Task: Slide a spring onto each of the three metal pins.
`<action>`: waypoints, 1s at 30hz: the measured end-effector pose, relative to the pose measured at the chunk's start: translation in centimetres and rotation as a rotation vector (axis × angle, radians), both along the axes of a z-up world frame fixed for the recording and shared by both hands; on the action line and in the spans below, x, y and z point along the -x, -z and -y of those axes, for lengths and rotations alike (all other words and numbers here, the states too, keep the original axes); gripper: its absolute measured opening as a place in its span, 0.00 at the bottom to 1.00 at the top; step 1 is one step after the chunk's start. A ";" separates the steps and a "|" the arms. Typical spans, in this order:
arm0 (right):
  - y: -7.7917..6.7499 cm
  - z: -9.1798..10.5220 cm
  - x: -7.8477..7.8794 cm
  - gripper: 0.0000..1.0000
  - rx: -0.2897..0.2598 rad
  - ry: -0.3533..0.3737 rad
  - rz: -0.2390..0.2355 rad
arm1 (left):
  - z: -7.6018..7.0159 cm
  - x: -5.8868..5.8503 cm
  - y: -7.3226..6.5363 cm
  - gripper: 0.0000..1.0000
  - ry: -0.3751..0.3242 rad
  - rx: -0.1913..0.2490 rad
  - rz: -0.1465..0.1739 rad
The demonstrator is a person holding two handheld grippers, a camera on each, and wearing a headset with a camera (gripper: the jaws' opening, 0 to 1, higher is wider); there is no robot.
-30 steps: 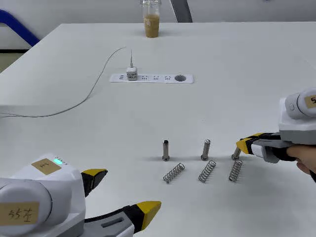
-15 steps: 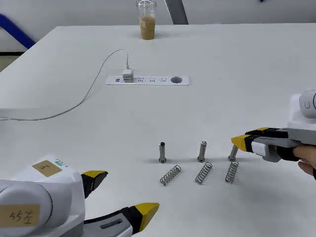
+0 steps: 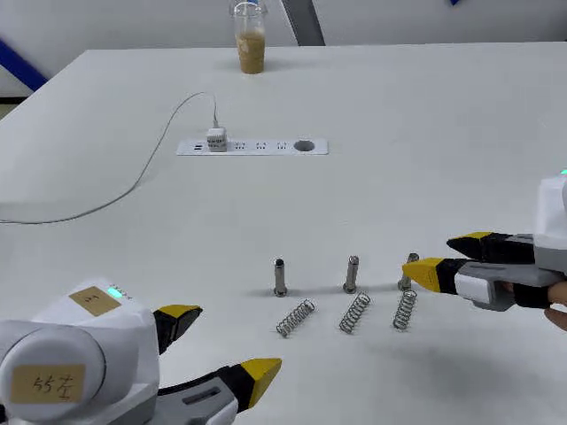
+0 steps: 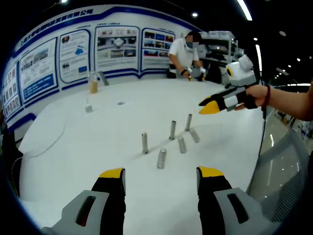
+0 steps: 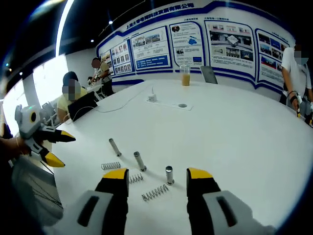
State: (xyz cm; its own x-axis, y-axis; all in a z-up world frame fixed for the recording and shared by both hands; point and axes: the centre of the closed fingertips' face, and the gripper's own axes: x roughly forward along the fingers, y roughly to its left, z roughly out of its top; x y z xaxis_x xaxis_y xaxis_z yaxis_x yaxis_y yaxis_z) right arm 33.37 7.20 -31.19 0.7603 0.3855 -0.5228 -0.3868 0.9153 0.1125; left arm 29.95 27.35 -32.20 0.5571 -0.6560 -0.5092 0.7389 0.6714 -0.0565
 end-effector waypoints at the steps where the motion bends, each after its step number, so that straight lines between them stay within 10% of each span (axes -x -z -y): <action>1: 0.0 -0.1 0.3 0.51 -0.001 -0.005 0.001 | 0.2 -0.1 0.0 0.59 0.004 -0.003 0.001; 30: -0.1 -1.4 5.1 0.70 -0.123 -0.121 0.048 | 3.7 -2.5 4.1 0.42 0.123 -0.082 0.033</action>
State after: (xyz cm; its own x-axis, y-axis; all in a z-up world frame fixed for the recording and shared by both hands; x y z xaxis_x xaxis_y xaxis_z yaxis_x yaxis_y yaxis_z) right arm 28.25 8.62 -31.10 0.7271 0.5348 -0.4305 -0.5012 0.8420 0.1996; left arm 32.45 23.64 -36.29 0.4924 -0.6772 -0.5468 0.8165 0.5769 0.0208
